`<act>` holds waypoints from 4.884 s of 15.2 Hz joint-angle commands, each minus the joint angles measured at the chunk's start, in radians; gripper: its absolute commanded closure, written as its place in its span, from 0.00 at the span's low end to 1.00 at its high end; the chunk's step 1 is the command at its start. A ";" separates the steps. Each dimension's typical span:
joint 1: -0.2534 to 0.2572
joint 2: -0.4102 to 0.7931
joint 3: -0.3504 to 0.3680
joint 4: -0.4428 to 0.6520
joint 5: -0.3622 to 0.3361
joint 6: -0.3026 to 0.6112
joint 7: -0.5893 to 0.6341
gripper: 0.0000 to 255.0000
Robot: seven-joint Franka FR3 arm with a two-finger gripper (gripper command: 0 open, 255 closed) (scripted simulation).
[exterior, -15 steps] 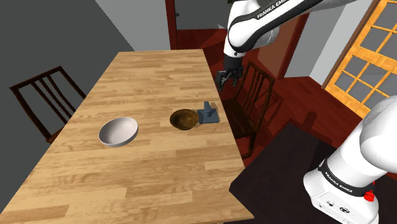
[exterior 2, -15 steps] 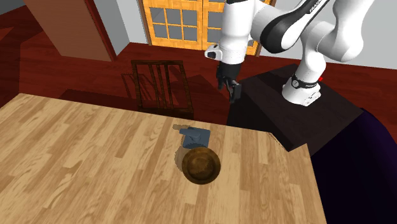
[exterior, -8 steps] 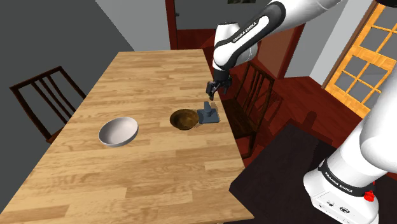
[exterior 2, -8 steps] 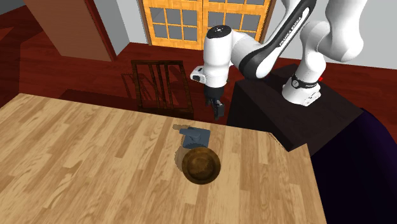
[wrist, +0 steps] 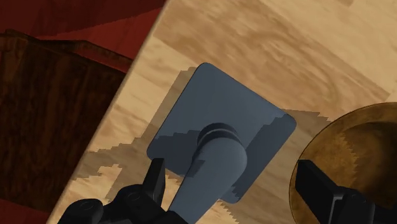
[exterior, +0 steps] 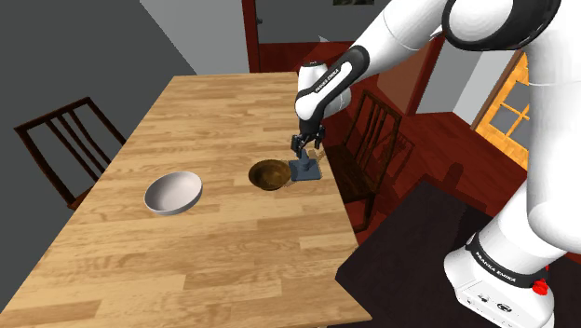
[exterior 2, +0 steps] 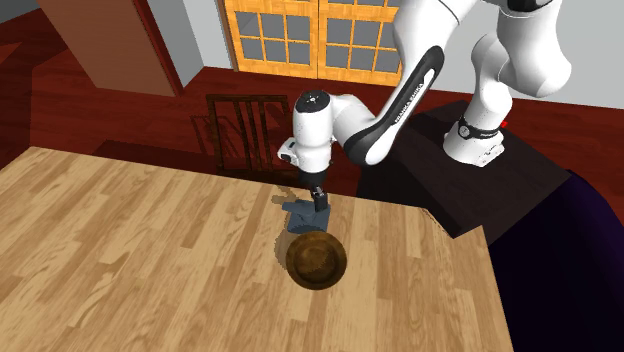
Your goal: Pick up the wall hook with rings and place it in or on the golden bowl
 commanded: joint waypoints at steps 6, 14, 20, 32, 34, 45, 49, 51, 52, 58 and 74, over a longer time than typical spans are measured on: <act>0.002 0.133 -0.005 0.081 -0.006 0.048 0.006 0.00; 0.001 0.173 -0.004 0.091 -0.006 0.077 0.005 0.00; 0.001 0.173 -0.004 0.091 -0.006 0.077 0.005 1.00; 0.002 0.117 -0.006 0.075 -0.007 0.036 0.005 1.00; 0.002 0.095 -0.006 0.071 -0.007 0.019 0.005 1.00; 0.004 -0.018 -0.008 0.060 -0.010 -0.082 0.006 1.00; 0.005 -0.055 -0.009 0.062 -0.011 -0.122 0.006 1.00; 0.021 -0.058 -0.005 0.077 -0.014 -0.139 0.028 1.00; 0.036 -0.051 0.000 0.091 -0.016 -0.147 0.049 1.00; 0.129 0.005 0.024 0.205 -0.029 -0.206 0.172 1.00; 0.192 0.153 0.037 0.303 -0.039 -0.157 0.252 1.00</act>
